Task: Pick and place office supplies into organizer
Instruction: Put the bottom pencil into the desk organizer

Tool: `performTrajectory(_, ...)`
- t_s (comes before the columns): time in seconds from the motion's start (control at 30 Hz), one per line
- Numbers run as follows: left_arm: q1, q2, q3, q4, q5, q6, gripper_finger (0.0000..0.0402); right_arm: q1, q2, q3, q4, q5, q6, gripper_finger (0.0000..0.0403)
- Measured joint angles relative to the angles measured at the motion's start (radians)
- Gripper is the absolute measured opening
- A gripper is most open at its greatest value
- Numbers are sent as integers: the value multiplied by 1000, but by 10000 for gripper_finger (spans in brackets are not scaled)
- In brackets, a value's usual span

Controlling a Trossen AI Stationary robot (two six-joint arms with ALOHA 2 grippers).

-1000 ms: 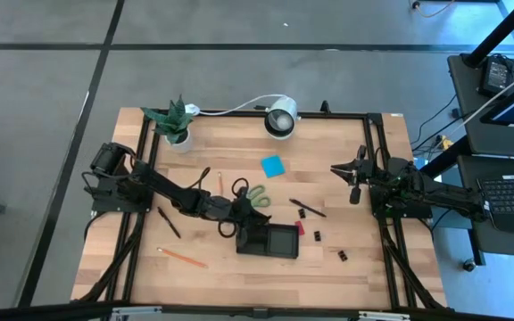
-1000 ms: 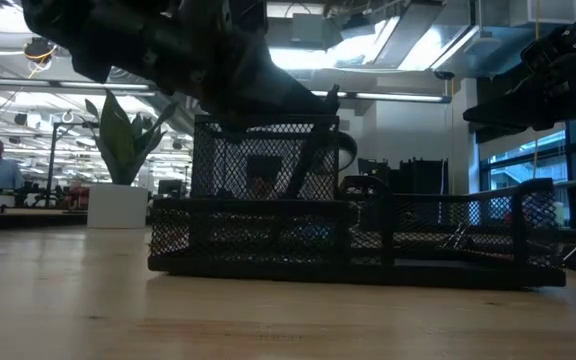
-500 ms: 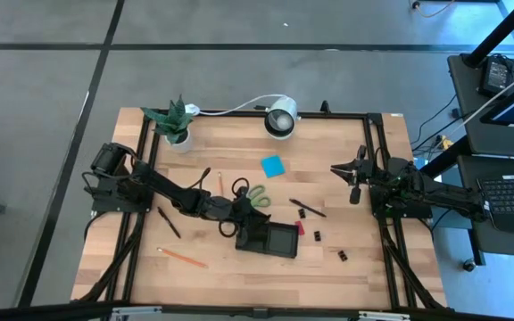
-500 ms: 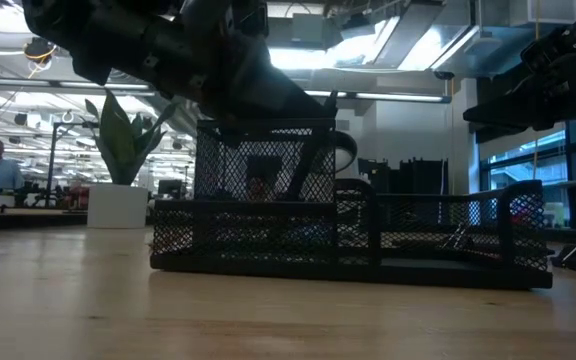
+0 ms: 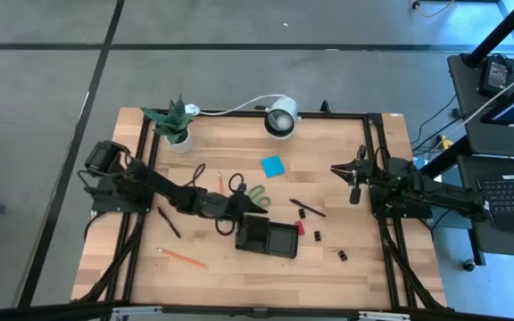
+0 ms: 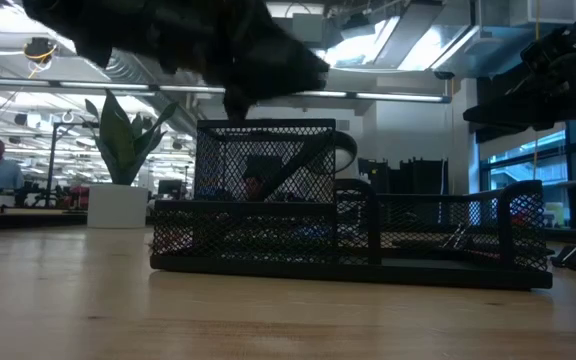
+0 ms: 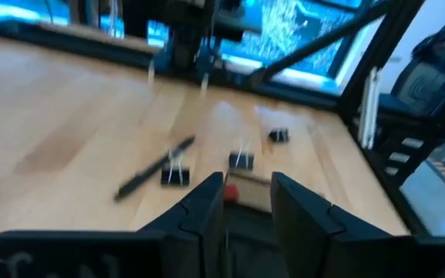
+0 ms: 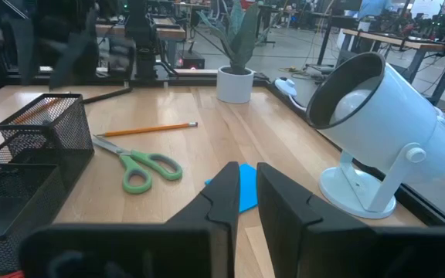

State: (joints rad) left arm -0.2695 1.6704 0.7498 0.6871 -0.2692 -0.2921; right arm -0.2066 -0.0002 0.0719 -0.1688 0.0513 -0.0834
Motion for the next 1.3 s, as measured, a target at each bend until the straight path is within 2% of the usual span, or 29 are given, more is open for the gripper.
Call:
performTrajectory(0.17, -31, -131, 1, -58, -4, 170, 106, 0, 0, 0, 0, 0, 0, 51)
performTrajectory(0.3, -79, -256, 2, -263, -94, 241, 107, 0, 0, 0, 0, 0, 0, 51)
performTrajectory(0.4, -121, -333, 2, -498, -140, 154, 107, 0, 0, 0, 0, 0, 0, 51)
performTrajectory(0.5, -170, -382, 42, -772, -128, -9, 106, 0, 0, 0, 0, 0, 0, 51)
performTrajectory(0.6, -221, -387, 126, -1090, -47, -147, 102, 0, 0, 0, 0, 0, -3, 51)
performTrajectory(0.73, -268, -372, 246, -1501, 147, -320, 98, 0, 0, 0, 0, 0, -4, 51)
performTrajectory(0.9, -326, -356, 320, -1846, 358, -484, 95, 0, 0, 0, 0, 6, -7, 51)
performTrajectory(0.97, -352, -355, 319, -1910, 392, -523, 95, 0, 0, 0, 0, 8, -8, 51)
performTrajectory(1.07, -396, -352, 298, -1918, 394, -533, 97, 0, 0, 0, 0, 8, -8, 51)
performTrajectory(1.3, -490, -352, 220, -1831, 357, -625, 104, 0, 0, 0, 0, 8, -8, 51)
